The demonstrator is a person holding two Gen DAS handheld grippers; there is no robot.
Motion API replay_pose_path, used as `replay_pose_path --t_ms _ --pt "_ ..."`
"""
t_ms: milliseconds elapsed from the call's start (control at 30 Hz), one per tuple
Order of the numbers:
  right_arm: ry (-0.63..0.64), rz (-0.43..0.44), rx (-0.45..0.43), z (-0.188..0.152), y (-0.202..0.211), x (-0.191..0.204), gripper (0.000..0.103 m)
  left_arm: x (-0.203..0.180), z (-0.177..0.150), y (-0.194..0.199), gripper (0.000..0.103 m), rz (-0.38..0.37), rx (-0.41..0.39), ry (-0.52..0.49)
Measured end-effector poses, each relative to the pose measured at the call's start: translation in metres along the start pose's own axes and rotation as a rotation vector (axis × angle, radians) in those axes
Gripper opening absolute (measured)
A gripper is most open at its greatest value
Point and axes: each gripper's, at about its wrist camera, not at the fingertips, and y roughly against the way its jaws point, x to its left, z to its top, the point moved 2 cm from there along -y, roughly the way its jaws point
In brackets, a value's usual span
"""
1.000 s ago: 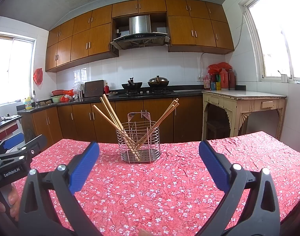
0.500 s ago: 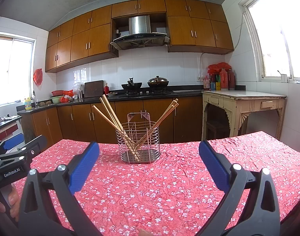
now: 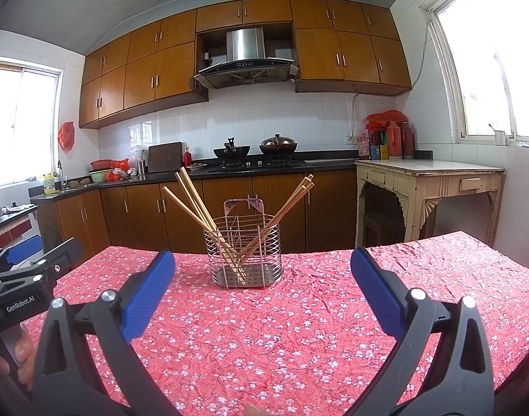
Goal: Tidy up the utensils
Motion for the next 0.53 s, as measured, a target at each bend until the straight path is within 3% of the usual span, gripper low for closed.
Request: replay_pose_path --t_ms 533 --pt "-0.001 -0.001 0.0 -0.0001 -0.0001 0.0005 0.099 0.001 0.004 -0.0012 0.101 0.005 -0.009 0.007"
